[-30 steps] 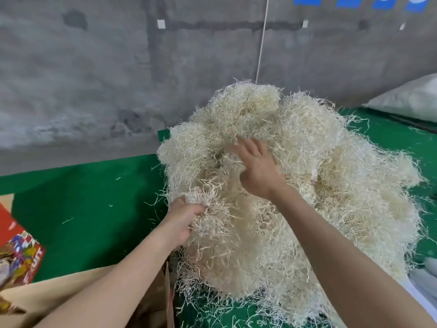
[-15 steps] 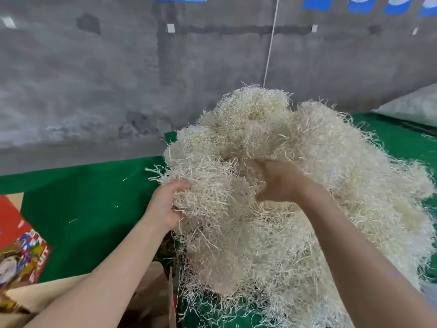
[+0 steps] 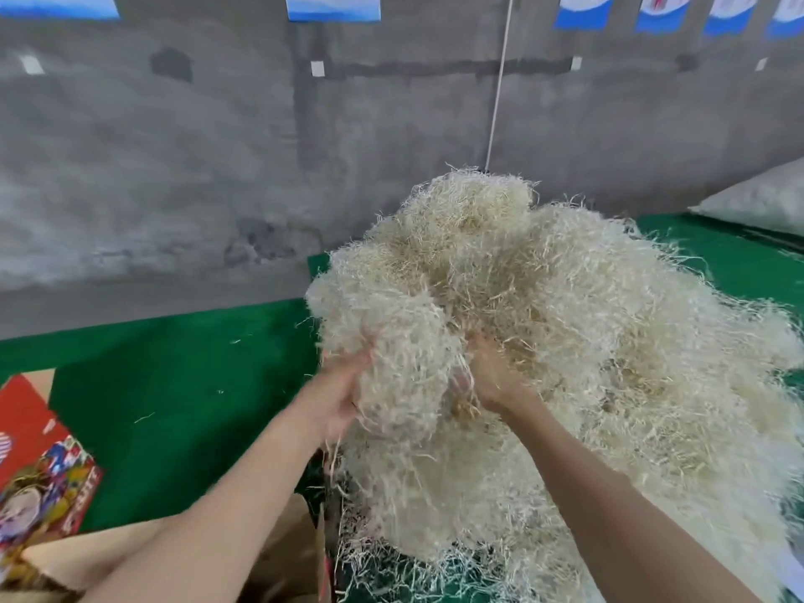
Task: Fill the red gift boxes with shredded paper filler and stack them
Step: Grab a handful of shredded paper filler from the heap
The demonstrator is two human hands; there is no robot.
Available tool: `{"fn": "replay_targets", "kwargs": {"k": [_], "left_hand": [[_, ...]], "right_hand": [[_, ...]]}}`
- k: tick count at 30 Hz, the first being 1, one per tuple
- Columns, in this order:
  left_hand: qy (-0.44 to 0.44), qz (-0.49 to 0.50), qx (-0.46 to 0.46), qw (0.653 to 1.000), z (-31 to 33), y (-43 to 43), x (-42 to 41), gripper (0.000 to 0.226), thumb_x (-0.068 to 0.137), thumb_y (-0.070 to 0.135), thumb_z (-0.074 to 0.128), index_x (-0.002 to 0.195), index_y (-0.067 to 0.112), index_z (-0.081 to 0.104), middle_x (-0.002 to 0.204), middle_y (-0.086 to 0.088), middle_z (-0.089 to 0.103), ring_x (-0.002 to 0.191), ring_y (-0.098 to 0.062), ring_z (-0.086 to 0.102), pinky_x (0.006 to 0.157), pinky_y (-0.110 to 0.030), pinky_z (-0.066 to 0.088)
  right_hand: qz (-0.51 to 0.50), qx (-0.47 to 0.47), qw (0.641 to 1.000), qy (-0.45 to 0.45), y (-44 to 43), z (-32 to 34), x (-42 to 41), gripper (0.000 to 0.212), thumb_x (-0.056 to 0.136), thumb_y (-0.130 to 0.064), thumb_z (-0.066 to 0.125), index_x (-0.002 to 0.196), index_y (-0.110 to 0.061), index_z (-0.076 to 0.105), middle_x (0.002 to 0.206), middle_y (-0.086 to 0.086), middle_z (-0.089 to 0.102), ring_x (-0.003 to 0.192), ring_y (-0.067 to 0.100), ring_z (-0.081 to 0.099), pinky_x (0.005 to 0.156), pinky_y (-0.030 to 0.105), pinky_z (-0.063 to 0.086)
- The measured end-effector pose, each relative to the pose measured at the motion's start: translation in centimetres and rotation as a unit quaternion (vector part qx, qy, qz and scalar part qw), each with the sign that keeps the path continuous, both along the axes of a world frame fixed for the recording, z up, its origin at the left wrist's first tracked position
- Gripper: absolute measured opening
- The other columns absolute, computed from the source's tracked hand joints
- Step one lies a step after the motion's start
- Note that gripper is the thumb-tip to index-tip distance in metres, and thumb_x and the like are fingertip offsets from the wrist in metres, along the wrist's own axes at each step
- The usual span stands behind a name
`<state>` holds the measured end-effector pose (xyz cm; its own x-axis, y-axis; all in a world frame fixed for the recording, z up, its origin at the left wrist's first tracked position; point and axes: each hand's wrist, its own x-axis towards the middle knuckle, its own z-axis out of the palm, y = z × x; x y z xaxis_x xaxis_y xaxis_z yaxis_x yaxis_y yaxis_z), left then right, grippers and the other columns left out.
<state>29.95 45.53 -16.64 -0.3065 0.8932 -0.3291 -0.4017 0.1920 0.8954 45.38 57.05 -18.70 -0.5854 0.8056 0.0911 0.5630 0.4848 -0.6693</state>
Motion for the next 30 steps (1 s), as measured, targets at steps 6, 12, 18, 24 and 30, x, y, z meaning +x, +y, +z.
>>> {"fn": "replay_targets", "kwargs": {"k": [6, 12, 18, 24, 30], "left_hand": [[0.101, -0.034, -0.1, 0.989, -1.4, 2.0, 3.8, 0.013, 0.079, 0.021, 0.067, 0.077, 0.025, 0.055, 0.108, -0.002, 0.051, 0.097, -0.02, 0.052, 0.081, -0.037, 0.046], [0.044, 0.112, -0.008, 0.993, -0.4, 2.6, 0.5, 0.017, 0.078, 0.037, 0.064, 0.088, 0.029, 0.053, 0.109, -0.005, 0.057, 0.088, -0.024, 0.058, 0.072, -0.03, 0.047], [-0.138, 0.131, 0.094, 0.977, 0.6, 2.4, -1.2, 0.049, 0.075, 0.026, 0.064, 0.121, 0.011, 0.055, 0.108, -0.014, 0.068, 0.094, -0.031, 0.066, 0.086, -0.049, 0.05], [-0.017, 0.127, 0.089, 0.988, 0.9, 1.3, -0.8, 0.007, 0.088, 0.019, 0.052, 0.085, 0.015, 0.056, 0.056, 0.0, 0.068, 0.044, -0.013, 0.064, 0.04, -0.022, 0.049], [-0.035, 0.086, 0.116, 0.989, 2.6, 0.3, -1.2, 0.019, 0.086, 0.019, 0.052, 0.079, 0.015, 0.07, 0.073, -0.008, 0.069, 0.061, -0.023, 0.068, 0.063, -0.037, 0.057]], "right_hand": [[0.057, -0.074, 0.995, 0.029, -0.4, -0.6, 0.4, 0.059, 0.088, 0.002, 0.055, 0.14, 0.002, 0.029, 0.145, 0.019, 0.033, 0.127, 0.027, 0.039, 0.102, 0.03, 0.036], [0.04, -0.014, 0.986, -0.159, 2.1, -3.7, 3.8, 0.084, 0.085, -0.065, 0.039, 0.148, -0.019, 0.006, 0.136, 0.016, 0.049, 0.121, 0.031, 0.05, 0.106, 0.047, 0.035], [-0.025, -0.106, 0.945, -0.309, 3.8, -7.0, 7.3, 0.074, 0.093, -0.055, 0.034, 0.149, -0.014, 0.007, 0.155, 0.015, 0.013, 0.141, 0.032, 0.018, 0.115, 0.044, 0.019], [0.086, 0.042, 0.987, -0.125, 0.4, 3.3, 4.7, 0.095, 0.069, -0.049, 0.073, 0.143, -0.037, 0.014, 0.15, -0.005, 0.029, 0.131, 0.02, 0.038, 0.111, 0.046, 0.029], [0.152, -0.055, 0.985, 0.055, -2.3, 5.5, -0.8, 0.138, 0.056, -0.036, 0.081, 0.139, -0.033, -0.029, 0.152, -0.01, -0.016, 0.138, 0.009, -0.006, 0.111, 0.033, -0.001]]}}
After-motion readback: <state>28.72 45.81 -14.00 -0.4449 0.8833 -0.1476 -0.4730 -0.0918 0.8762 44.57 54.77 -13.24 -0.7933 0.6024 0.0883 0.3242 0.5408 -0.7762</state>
